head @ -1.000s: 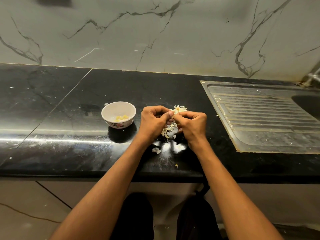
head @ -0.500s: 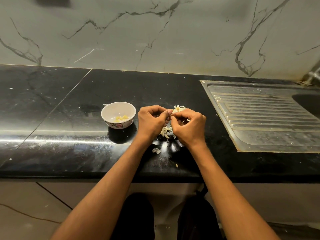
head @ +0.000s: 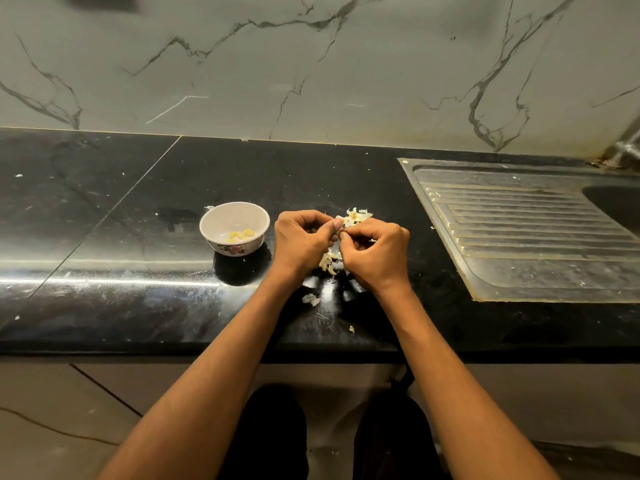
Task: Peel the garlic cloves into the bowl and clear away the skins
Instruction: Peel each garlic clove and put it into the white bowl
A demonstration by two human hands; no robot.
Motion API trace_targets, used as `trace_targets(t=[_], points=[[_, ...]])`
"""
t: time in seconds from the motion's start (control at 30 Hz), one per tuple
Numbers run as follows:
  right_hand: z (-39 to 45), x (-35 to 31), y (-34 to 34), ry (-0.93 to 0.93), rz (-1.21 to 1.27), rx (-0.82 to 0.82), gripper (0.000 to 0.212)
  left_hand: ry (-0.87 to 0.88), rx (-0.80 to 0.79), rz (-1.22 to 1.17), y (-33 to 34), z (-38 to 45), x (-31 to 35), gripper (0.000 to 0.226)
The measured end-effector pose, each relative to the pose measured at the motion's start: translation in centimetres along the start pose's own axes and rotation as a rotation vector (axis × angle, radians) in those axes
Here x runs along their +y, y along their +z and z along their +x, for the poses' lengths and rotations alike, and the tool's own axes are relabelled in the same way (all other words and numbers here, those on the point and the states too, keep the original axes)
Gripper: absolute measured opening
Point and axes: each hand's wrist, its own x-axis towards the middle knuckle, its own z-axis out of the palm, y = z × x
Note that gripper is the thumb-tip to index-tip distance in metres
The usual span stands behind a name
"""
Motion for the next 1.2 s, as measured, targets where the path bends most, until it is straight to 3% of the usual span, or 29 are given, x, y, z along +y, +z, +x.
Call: trace_targets(t=[0.2, 0.43, 0.57, 0.83, 0.97, 1.2], points=[[0.1, 0.5, 0.2, 0.094, 0.034, 0.011, 0.007, 0.021, -0.049, 0.017, 0.1, 0.0, 0.0, 0.007], [0.8, -0.4, 0.0, 0.553, 0.401, -0.019, 0.022, 0.103, -0.1, 0.08, 0.1, 0.0, -0.2, 0.008], [0.9, -0.4, -0.1, 0.677, 0.541, -0.046, 0.022, 0.11, -0.075, 0.082, 0.2, 0.1, -0.3, 0.005], [1.1, -0.1, -0.4, 0.757, 0.636, -0.079, 0.008, 0.076, -0.08, 0.052, 0.0, 0.2, -0.2, 0.009], [1.0, -0.2, -0.5, 0.754, 0.665, -0.092, 0.016, 0.056, -0.036, 0.031, 0.1, 0.1, -0.1, 0.009], [0.9, -0.2, -0.2, 0.709, 0.572, -0.057, 0.009, 0.079, 0.01, 0.064, 0.1, -0.2, -0.1, 0.007]])
